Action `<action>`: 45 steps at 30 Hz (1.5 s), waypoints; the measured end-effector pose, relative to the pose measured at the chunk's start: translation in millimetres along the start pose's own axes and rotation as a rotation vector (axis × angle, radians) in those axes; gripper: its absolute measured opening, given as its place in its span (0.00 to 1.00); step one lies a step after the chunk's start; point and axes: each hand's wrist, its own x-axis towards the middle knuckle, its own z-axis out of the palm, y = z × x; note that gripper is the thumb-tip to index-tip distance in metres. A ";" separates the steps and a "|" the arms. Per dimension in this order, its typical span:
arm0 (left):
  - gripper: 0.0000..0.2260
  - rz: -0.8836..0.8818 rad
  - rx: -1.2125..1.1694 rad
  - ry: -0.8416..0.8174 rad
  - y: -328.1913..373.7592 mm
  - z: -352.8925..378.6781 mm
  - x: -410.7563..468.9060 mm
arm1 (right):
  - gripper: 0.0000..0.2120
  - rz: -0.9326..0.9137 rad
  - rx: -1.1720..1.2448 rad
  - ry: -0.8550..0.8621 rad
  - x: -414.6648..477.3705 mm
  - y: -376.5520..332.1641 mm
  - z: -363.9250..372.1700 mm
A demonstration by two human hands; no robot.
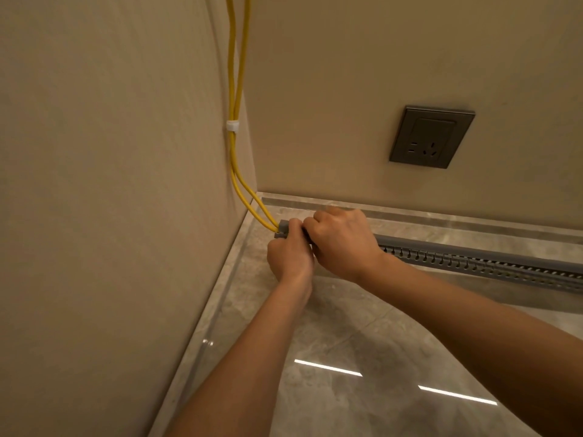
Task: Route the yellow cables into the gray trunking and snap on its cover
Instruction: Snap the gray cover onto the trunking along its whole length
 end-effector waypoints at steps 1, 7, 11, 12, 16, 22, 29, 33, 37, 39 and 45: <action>0.14 -0.005 -0.001 -0.009 0.0 -0.7 0.9 | 0.14 -0.004 -0.006 0.004 -0.5 0.4 0.9; 0.10 -0.072 0.005 -0.031 0.7 -6.5 8.0 | 0.10 -0.035 -0.017 0.070 -10.9 2.5 8.2; 0.08 -0.186 -0.079 -0.045 1.8 -10.0 11.2 | 0.09 -0.004 0.066 -0.138 -3.6 6.4 -7.0; 0.08 -0.198 -0.081 -0.074 2.4 -11.3 11.8 | 0.11 0.082 0.168 -0.213 1.7 11.4 -11.6; 0.09 -0.180 -0.074 -0.228 9.7 -17.3 16.8 | 0.23 0.453 0.526 -0.425 23.0 35.1 -14.3; 0.07 -0.246 -0.116 -0.427 25.2 -25.2 20.6 | 0.20 0.553 0.668 -0.716 41.7 36.0 -1.1; 0.08 -0.345 -0.081 -0.264 28.1 -25.4 25.5 | 0.17 0.442 0.487 -0.773 41.5 21.2 9.2; 0.13 -0.268 -0.065 -0.241 23.5 -22.9 27.4 | 0.13 0.440 0.419 -0.738 40.2 22.4 12.1; 0.10 -0.237 -0.046 -0.222 22.0 -22.5 28.4 | 0.12 0.499 0.450 -0.680 38.1 21.6 15.9; 0.09 -0.245 -0.047 -0.224 22.0 -22.9 27.5 | 0.15 0.513 0.443 -0.650 36.3 23.6 18.0; 0.10 -0.279 -0.026 -0.233 19.3 -29.2 26.8 | 0.18 0.556 0.639 -0.829 27.4 40.9 10.1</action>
